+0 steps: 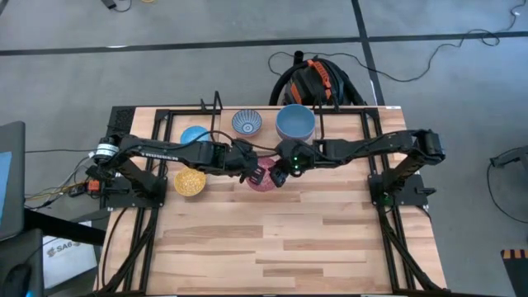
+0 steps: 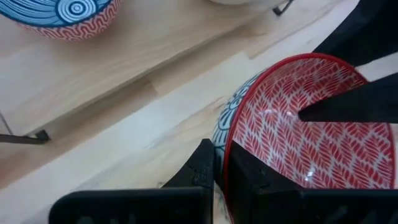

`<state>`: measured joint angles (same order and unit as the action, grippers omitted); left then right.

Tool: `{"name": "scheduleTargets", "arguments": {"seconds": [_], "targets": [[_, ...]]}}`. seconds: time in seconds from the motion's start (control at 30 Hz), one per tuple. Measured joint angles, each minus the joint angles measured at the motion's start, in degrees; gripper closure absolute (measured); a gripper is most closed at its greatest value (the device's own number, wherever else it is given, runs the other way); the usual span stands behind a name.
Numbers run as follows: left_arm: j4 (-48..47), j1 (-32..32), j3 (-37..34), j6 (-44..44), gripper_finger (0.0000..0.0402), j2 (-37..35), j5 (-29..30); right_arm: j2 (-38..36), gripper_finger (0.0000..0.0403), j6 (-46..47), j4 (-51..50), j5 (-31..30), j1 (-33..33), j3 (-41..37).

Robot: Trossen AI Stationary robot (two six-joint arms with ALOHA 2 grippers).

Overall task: Place and stack bowls onto a shelf
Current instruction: Stack the small red bowl on the small blue bowl on the shelf

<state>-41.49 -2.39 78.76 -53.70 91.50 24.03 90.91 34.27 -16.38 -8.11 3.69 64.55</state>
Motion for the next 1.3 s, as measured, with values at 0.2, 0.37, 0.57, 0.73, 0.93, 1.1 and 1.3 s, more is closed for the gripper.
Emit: {"name": "scheduleTargets", "arguments": {"seconds": [0.2,0.37,0.57,0.73,0.93,1.1,1.3], "targets": [[2.2,0.0,0.0,-3.0,0.04,0.0,0.7,0.2,0.0313,3.1,-1.8,-1.7,0.7,0.0],[5.0,0.2,0.4,-3.6,0.0383,-0.1,0.8,0.3,0.0358,1.8,-2.7,-1.7,1.6,-0.2],[4.7,1.2,5.4,1.0,0.033,-0.4,-3.1,0.5,0.0359,-3.1,-5.7,-0.8,1.7,3.2],[-7.3,2.1,17.5,8.8,0.0299,-1.4,1.8,3.3,0.0359,-12.5,-9.0,-0.9,3.2,12.5],[-17.9,2.1,30.3,16.2,0.0284,-2.3,14.3,12.3,0.0359,-27.7,-9.9,-1.3,8.0,25.7],[-24.5,3.1,33.2,14.6,0.0283,-2.3,16.9,20.5,0.0359,-37.4,-11.6,-1.0,12.6,38.0],[-32.5,4.5,32.5,7.2,0.0283,-1.6,15.3,29.4,0.0358,-44.5,-15.9,2.2,18.4,49.1]]}}
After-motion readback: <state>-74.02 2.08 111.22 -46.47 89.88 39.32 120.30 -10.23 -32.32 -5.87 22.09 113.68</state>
